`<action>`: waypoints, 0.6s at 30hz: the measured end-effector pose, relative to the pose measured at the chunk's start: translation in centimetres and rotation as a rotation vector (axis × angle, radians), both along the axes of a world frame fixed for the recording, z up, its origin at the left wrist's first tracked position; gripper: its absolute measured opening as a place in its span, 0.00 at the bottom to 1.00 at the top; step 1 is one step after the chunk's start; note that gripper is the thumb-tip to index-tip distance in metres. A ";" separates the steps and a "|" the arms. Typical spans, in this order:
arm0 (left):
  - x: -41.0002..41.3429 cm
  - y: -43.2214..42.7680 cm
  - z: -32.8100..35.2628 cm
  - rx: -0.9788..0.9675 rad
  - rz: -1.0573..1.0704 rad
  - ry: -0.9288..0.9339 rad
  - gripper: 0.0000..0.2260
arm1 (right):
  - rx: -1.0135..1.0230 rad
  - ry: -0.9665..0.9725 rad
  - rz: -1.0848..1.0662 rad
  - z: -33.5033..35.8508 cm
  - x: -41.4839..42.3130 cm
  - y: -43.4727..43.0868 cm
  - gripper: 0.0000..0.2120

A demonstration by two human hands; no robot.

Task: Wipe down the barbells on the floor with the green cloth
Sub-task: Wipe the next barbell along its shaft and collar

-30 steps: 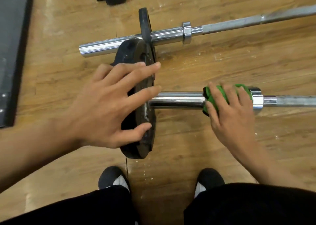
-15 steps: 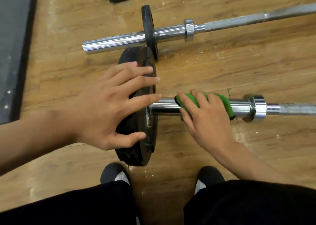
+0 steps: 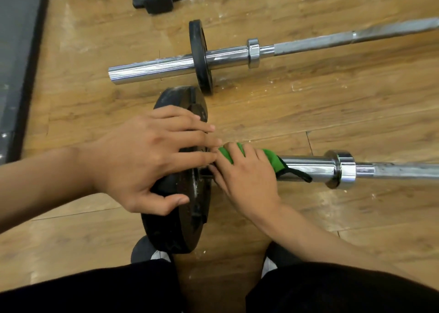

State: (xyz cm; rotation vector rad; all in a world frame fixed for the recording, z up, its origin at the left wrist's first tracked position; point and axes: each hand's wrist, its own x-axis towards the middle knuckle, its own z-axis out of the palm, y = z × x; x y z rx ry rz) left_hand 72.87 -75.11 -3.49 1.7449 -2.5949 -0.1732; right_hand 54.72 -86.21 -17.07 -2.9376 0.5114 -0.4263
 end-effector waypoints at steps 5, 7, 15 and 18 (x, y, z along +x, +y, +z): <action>0.2 -1.5 0.6 0.066 -0.002 -0.070 0.32 | 0.002 0.094 -0.134 0.1 -4.7 -5.2 0.18; 0.0 -2.1 0.8 0.079 -0.016 -0.123 0.35 | 0.039 0.107 -0.164 0.1 -6.0 -6.3 0.20; -2.4 -5.4 1.2 0.127 0.042 -0.342 0.36 | 0.442 -0.348 -0.286 4.0 -8.0 -7.9 0.20; -5.7 -8.1 -0.2 0.092 0.218 -0.396 0.35 | 0.356 -0.446 -0.383 5.7 -10.5 -9.3 0.21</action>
